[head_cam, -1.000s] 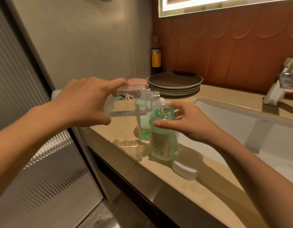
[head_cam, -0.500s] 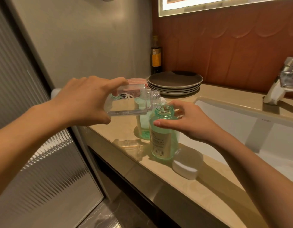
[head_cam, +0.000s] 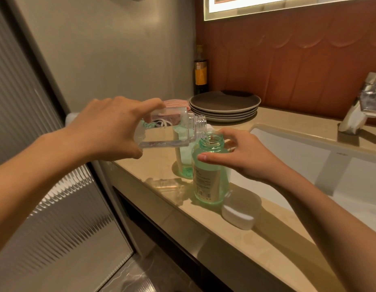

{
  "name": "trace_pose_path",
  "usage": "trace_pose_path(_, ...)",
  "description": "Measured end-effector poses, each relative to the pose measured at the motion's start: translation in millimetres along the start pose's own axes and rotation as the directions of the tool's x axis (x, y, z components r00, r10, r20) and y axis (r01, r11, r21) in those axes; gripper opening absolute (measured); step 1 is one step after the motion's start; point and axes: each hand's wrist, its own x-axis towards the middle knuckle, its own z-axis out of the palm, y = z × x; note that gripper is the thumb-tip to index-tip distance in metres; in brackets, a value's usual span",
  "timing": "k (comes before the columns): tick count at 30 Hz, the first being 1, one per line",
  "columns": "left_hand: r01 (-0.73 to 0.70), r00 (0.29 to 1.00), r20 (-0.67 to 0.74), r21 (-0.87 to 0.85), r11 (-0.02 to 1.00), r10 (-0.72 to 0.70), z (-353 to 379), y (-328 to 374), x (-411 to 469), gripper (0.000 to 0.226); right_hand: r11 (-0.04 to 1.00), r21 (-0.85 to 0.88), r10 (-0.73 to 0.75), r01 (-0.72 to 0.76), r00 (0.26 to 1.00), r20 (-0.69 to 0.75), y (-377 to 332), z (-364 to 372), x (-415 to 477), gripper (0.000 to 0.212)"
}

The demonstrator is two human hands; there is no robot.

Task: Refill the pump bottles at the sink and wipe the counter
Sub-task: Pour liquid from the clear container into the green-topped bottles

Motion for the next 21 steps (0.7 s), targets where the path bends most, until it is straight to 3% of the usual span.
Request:
trace_pose_path(18, 0.003, 1.000, 0.002, 0.004, 1.000, -0.003, -2.6, 1.3, 0.5, 0.086, 1.000, -0.031, -0.002, 0.002, 1.000, -0.006, 2.0, -0.4, 1.5, 0.045)
trace_pose_path(21, -0.004, 1.000, 0.006, 0.011, 1.000, 0.004, -1.8, 0.5, 0.7, 0.087, 0.999, -0.032, 0.005, -0.005, 1.000, -0.004, 2.4, 0.1, 1.8, 0.054)
